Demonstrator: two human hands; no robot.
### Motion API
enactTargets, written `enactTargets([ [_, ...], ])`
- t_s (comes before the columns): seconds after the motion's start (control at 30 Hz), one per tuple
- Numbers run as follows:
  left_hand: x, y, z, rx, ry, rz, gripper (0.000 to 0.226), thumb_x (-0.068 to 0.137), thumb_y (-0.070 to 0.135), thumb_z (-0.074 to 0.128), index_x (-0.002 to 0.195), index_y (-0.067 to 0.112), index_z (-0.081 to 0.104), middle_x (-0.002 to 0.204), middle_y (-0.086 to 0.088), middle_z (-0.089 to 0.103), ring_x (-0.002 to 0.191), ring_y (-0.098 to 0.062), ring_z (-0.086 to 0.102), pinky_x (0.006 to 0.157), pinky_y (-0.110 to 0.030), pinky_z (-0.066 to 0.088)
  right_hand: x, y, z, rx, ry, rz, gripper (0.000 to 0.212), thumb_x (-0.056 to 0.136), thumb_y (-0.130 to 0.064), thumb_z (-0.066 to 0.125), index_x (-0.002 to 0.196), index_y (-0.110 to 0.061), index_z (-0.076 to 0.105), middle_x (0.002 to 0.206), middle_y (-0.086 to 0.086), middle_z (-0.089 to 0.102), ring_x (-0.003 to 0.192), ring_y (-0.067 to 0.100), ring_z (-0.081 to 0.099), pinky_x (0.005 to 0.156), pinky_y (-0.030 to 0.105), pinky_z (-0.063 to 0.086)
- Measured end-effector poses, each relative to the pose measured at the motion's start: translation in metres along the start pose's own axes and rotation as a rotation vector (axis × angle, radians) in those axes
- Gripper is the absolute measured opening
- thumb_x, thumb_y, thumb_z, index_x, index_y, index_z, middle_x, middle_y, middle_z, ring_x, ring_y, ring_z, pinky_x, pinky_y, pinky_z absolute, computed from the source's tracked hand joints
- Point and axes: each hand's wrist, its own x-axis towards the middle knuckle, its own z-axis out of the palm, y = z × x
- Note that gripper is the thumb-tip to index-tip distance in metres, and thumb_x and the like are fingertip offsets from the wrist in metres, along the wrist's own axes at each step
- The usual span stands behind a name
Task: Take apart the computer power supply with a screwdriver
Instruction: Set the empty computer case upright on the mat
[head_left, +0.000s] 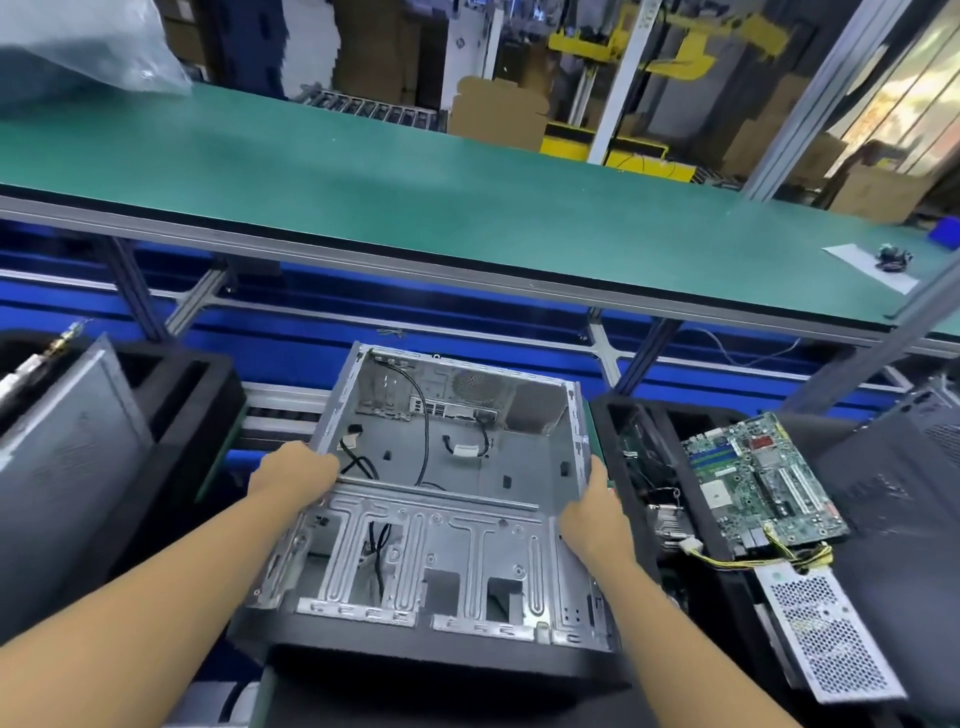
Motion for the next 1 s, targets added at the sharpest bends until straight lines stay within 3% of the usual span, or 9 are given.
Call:
enactTargets([
  [0.07, -0.001, -0.001, 0.004, 0.010, -0.008, -0.051, 0.027, 0.089, 0.024, 0.050, 0.109, 0.007, 0.054, 0.086, -0.008, 0.053, 0.079, -0.028, 0.054, 0.068, -0.031, 0.040, 0.016, 0.001, -0.005, 0.059, -0.034, 0.014, 0.069, 0.090, -0.009, 0.047, 0.151, -0.028, 0.020, 0.098, 0.001, 0.062, 0.068, 0.018, 0.059, 0.052, 0.029, 0.042],
  [0.13, 0.000, 0.000, 0.008, -0.010, -0.013, -0.095, 0.029, 0.087, 0.025, 0.051, 0.109, 0.008, 0.055, 0.093, -0.010, 0.058, 0.080, -0.028, 0.056, 0.067, -0.031, 0.041, 0.028, 0.001, -0.004, 0.118, -0.055, 0.072, 0.064, 0.089, -0.010, 0.046, 0.148, -0.023, 0.026, 0.093, 0.001, 0.063, 0.071, 0.020, 0.061, 0.059, 0.032, 0.050],
  [0.23, 0.008, 0.004, 0.014, -0.218, -0.077, -0.183, 0.029, 0.084, 0.022, 0.057, 0.109, 0.007, 0.056, 0.104, -0.013, 0.060, 0.090, -0.031, 0.058, 0.074, -0.032, 0.043, 0.042, 0.001, 0.000, 0.141, -0.070, 0.151, 0.059, 0.087, -0.013, 0.045, 0.145, -0.013, 0.033, 0.108, 0.010, 0.063, 0.086, 0.027, 0.062, 0.077, 0.041, 0.055],
  [0.3, 0.011, 0.003, 0.016, -0.409, -0.148, -0.198, 0.028, 0.081, 0.015, 0.060, 0.105, 0.001, 0.060, 0.098, -0.014, 0.057, 0.082, -0.029, 0.054, 0.070, -0.031, 0.040, 0.047, 0.000, 0.001, 0.154, -0.092, 0.176, 0.058, 0.087, -0.014, 0.044, 0.144, -0.008, 0.035, 0.120, 0.015, 0.061, 0.098, 0.032, 0.060, 0.083, 0.042, 0.053],
  [0.43, 0.011, -0.002, 0.016, -0.434, -0.156, -0.189, 0.036, 0.081, 0.010, 0.058, 0.116, 0.003, 0.057, 0.107, -0.019, 0.061, 0.087, -0.033, 0.057, 0.071, -0.034, 0.042, 0.053, 0.005, 0.001, 0.141, -0.139, 0.151, 0.055, 0.087, -0.009, 0.043, 0.142, -0.006, 0.042, 0.129, 0.015, 0.059, 0.102, 0.031, 0.058, 0.073, 0.029, 0.043],
  [0.63, 0.004, 0.000, 0.005, -0.473, -0.232, -0.223, 0.017, 0.083, 0.007, 0.057, 0.099, 0.001, 0.059, 0.078, -0.019, 0.060, 0.063, -0.031, 0.057, 0.066, -0.037, 0.047, 0.057, 0.011, -0.007, 0.223, -0.221, 0.082, 0.036, 0.084, -0.001, 0.042, 0.117, -0.007, 0.056, 0.095, 0.006, 0.063, 0.068, 0.018, 0.056, 0.044, 0.018, 0.034],
  [0.8, -0.005, 0.024, -0.019, -0.472, -0.212, -0.201, 0.025, 0.081, 0.003, 0.062, 0.105, -0.003, 0.058, 0.096, -0.025, 0.062, 0.084, -0.037, 0.060, 0.078, -0.047, 0.046, 0.065, 0.006, -0.035, 0.283, -0.171, -0.024, 0.033, 0.084, 0.000, 0.047, 0.112, -0.010, 0.062, 0.094, 0.006, 0.066, 0.073, 0.022, 0.061, 0.049, 0.021, 0.044],
  [0.93, -0.011, 0.052, -0.044, -0.634, -0.042, -0.055, 0.008, 0.082, 0.001, 0.064, 0.090, 0.004, 0.062, 0.071, -0.017, 0.066, 0.058, -0.033, 0.066, 0.049, -0.038, 0.054, 0.073, -0.013, -0.065, 0.426, -0.032, -0.191, 0.031, 0.081, -0.003, 0.057, 0.107, -0.018, 0.063, 0.086, -0.002, 0.068, 0.068, 0.018, 0.063, 0.044, 0.021, 0.046],
  [1.0, -0.015, 0.057, -0.046, -0.728, 0.050, 0.062, 0.010, 0.082, 0.000, 0.065, 0.087, 0.009, 0.064, 0.069, -0.010, 0.067, 0.058, -0.028, 0.064, 0.046, -0.030, 0.051, 0.074, -0.019, -0.073, 0.485, 0.060, -0.253, 0.043, 0.083, -0.003, 0.054, 0.118, -0.026, 0.061, 0.086, -0.008, 0.068, 0.063, 0.010, 0.062, 0.040, 0.015, 0.042],
])
